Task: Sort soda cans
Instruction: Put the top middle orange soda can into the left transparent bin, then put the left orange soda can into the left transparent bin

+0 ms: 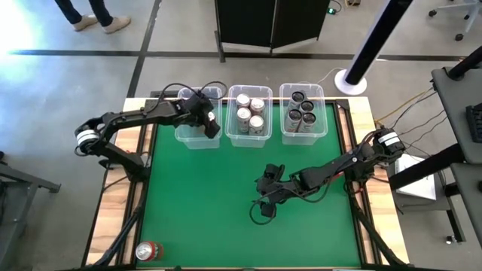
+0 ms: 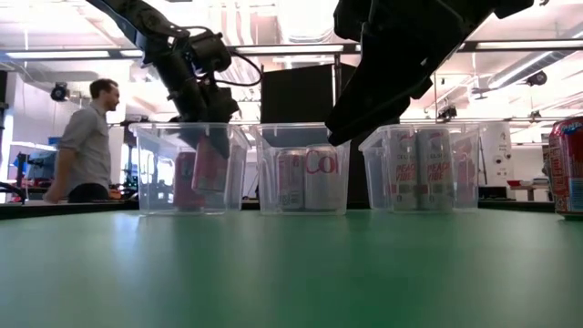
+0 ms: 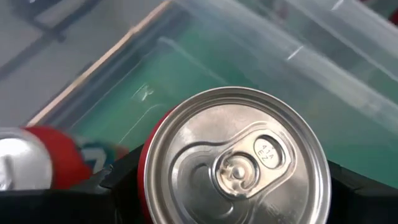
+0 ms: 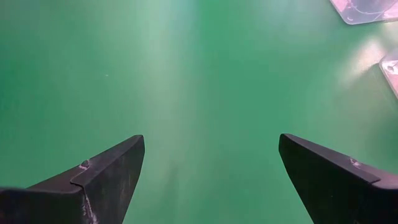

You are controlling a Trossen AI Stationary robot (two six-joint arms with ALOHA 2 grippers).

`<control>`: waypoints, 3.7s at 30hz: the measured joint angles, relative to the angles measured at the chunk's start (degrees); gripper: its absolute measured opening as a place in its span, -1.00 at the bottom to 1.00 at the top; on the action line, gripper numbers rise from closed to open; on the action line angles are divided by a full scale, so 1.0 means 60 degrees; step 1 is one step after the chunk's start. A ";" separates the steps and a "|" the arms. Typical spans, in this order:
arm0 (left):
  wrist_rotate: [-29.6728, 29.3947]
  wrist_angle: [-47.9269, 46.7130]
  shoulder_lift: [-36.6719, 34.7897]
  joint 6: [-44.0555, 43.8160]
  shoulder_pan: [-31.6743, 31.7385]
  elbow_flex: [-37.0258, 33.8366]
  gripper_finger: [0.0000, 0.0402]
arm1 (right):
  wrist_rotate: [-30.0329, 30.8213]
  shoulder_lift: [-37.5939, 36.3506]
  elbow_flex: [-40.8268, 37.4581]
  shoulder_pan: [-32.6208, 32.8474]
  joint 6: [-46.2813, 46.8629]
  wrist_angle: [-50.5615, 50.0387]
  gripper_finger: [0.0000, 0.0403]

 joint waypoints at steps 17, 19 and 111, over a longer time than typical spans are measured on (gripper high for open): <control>0.1210 0.0739 0.0262 0.1711 0.0512 -0.0087 0.40 | -0.0007 -0.0004 0.0000 0.0000 0.0342 -0.0052 0.83; 0.1214 0.0739 0.0262 0.1737 0.0579 -0.0087 0.40 | -0.0007 -0.0004 0.0000 0.0000 0.0336 -0.0065 0.83; -0.1821 -0.4089 -0.2957 -0.9149 -1.4034 0.1339 0.90 | 0.1259 -0.0407 0.0433 0.0210 -0.0340 -0.0668 0.83</control>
